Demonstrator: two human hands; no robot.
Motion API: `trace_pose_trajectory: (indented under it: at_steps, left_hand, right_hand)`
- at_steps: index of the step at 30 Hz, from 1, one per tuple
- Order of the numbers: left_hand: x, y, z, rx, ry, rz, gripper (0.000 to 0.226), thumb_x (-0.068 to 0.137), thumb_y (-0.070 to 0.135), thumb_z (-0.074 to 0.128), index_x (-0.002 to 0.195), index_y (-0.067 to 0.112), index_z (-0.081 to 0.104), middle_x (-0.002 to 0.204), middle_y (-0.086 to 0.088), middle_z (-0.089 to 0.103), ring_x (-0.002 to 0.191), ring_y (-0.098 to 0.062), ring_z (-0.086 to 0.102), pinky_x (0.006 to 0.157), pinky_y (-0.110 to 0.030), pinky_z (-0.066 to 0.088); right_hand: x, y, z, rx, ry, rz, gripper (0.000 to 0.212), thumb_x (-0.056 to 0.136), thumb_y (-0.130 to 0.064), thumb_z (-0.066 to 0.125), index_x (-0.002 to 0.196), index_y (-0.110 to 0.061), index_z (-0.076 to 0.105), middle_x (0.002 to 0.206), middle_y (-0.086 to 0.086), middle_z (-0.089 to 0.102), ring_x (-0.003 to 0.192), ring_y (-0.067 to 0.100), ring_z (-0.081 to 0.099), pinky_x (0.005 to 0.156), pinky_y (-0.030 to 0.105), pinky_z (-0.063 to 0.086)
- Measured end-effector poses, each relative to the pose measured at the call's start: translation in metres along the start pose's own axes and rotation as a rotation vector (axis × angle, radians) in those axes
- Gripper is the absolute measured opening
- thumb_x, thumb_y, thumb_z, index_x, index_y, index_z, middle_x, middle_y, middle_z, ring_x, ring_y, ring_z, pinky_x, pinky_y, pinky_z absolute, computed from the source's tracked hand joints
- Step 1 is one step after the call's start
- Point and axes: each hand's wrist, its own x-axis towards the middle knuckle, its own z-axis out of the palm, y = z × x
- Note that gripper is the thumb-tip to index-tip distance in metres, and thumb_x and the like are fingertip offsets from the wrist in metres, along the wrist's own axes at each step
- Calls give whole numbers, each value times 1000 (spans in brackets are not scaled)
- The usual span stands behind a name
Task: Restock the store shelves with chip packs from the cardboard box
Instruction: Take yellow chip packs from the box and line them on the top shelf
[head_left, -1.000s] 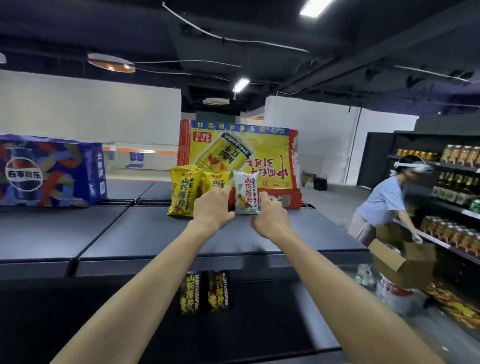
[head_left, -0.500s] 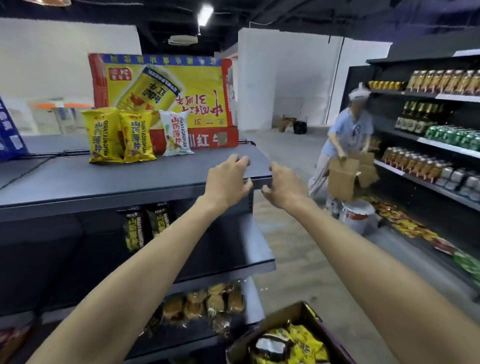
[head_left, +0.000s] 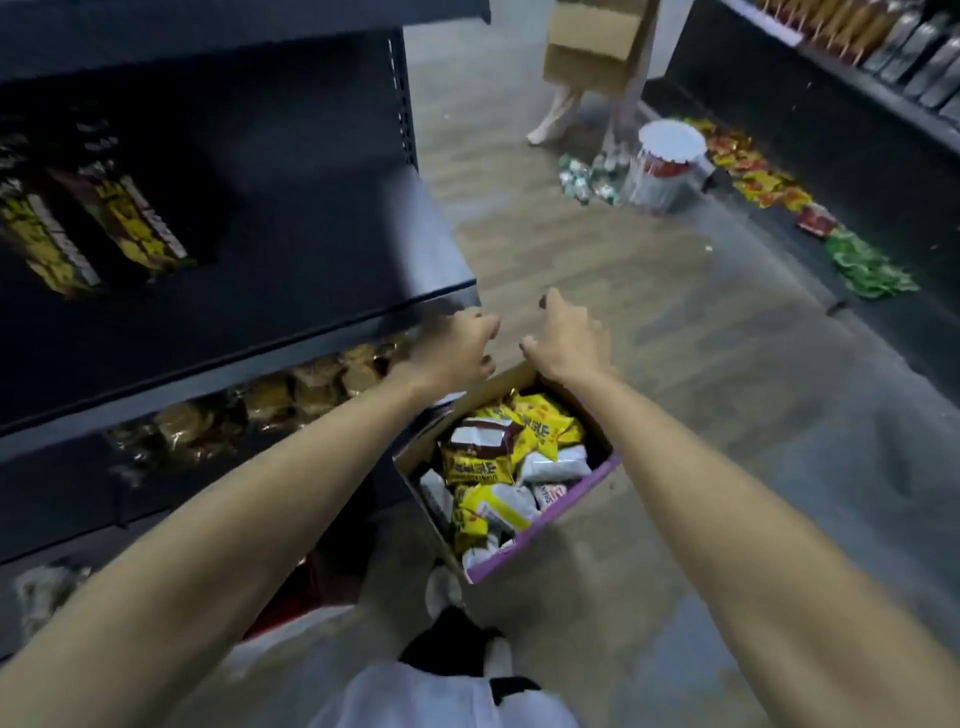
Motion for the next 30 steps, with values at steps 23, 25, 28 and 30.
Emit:
trace_pose_trajectory:
  at_steps: [23,25,28,30]
  left_hand:
    - [17,-53,292,32,-308,-8,67,67,3,78,129,4,54,117,-18,58,97,-36,59,67,-40,53]
    - [21,-53,309,91,-290,10,80,60,11,86,132,4,54,117,-17,60,102,-34,60,78,-38,55]
    - [23,-50,326,203,-219,-7,80,54,23,89,127,10,60,111,-11,65,97,-27,63,76,-29,52]
    - [23,-50,330,176,-178,-34,79,52,18,89,126,10,62,111,-11,65,95,-27,65,73,-29,53]
  right_hand:
    - [22,162,267,75,-389,369,52,88,-19,62,133,-10,39,133,14,44,114,36,53,81,39,44]
    - [31,171,281,66,-333,323,55,88,-16,62,137,-13,37,137,13,39,114,36,52,83,40,46]
    - [42,181,300,-31,-242,241,58,85,-14,64,137,-18,38,135,13,38,112,35,50,85,42,47]
    - [46,186,308,-143,-217,215,67,82,-18,67,141,-22,35,135,14,37,110,33,48,84,40,45]
